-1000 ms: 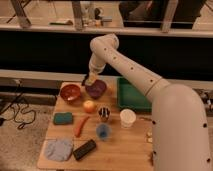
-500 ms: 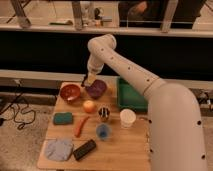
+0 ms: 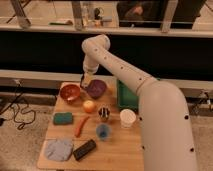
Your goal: Place brush in purple bowl
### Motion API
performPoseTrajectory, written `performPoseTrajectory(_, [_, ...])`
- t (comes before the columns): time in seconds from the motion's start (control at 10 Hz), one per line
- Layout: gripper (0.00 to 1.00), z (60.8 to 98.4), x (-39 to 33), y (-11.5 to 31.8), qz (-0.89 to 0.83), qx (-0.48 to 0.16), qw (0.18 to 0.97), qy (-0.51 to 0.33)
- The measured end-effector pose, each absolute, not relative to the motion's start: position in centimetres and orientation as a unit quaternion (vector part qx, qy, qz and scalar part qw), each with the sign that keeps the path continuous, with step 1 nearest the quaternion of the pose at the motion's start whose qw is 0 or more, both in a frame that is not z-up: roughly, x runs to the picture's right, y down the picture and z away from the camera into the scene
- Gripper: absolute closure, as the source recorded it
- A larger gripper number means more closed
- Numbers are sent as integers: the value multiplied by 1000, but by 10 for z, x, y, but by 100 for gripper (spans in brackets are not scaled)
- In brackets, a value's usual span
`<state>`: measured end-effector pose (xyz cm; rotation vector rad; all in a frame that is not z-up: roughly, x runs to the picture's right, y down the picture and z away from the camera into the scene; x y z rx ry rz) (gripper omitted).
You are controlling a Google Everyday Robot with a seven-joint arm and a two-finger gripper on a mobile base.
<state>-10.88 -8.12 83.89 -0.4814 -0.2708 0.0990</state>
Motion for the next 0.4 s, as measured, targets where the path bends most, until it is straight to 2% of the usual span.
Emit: performPoseTrajectory(0.4, [100,847,-118,-87,39,-235,962,-129])
